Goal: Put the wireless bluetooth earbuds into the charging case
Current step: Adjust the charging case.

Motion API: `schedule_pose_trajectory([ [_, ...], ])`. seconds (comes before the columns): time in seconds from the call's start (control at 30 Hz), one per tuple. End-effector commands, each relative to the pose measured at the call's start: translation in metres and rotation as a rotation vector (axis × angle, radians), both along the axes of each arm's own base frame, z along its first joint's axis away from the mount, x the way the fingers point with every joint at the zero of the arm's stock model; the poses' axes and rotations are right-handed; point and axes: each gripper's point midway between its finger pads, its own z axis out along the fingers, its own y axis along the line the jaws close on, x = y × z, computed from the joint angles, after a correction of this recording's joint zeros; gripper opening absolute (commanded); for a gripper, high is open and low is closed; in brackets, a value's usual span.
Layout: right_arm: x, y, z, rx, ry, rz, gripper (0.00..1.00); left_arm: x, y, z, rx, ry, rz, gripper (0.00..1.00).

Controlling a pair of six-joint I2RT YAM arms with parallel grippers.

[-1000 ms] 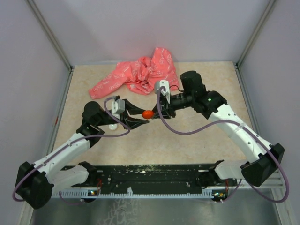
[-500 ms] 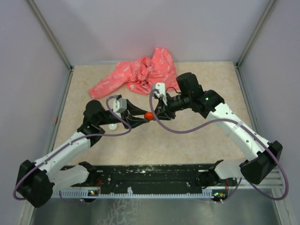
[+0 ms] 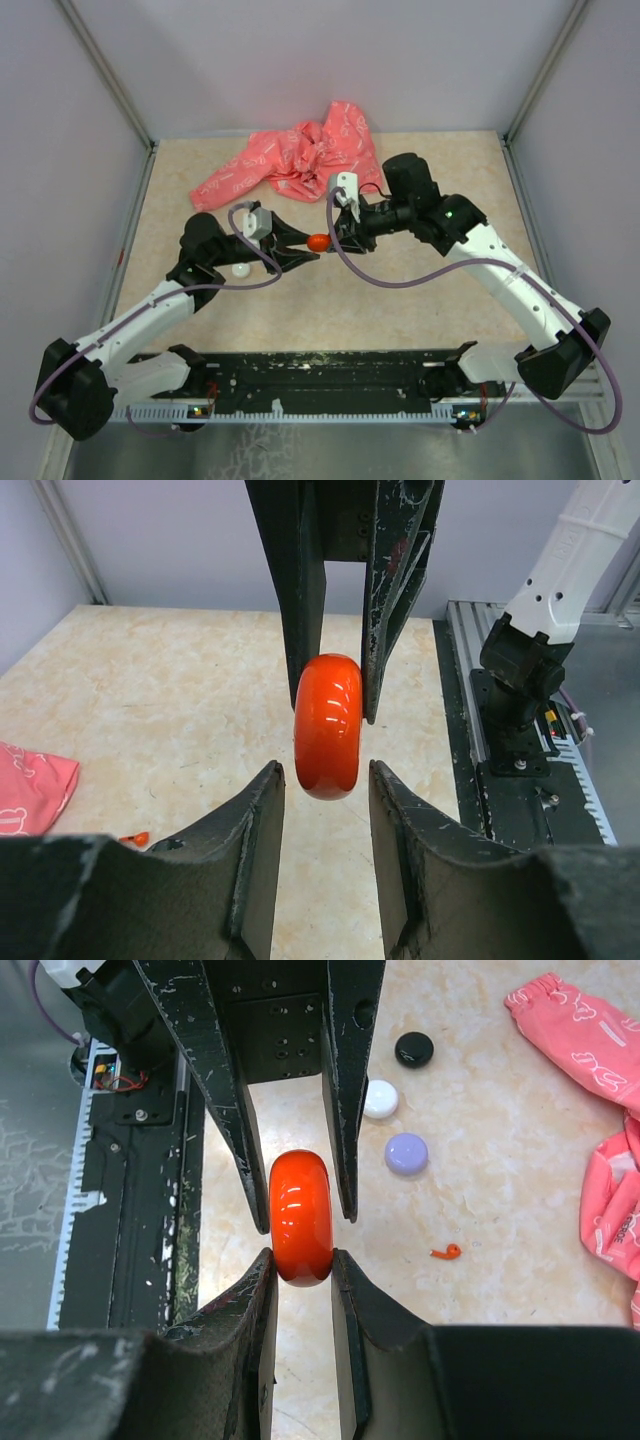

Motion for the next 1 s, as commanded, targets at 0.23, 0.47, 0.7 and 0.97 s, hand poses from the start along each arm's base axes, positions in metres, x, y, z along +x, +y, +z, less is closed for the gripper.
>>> schedule_pose_trajectory([
  [0.23,0.0018,0.0032,0.0229,0.055,-0.044,-0.020,0.00,-0.0009,0.0009,0.0169,-0.052,-0.021,-0.003,0.41],
  [0.47,0.0022,0.0034,0.0200,0.048,-0.034,-0.023,0.00,-0.0014,-0.0006,0.0156,-0.063,-0.003,-0.013,0.40],
  [0.7,0.0019,0.0019,0.0209,0.039,-0.038,-0.026,0.00,-0.0020,-0.0020,0.0128,-0.055,0.001,-0.027,0.30],
  [0.97,0.0000,0.0024,0.0253,0.056,-0.050,-0.019,0.21,-0.0024,-0.0013,0.0089,-0.032,-0.031,-0.030,0.03],
])
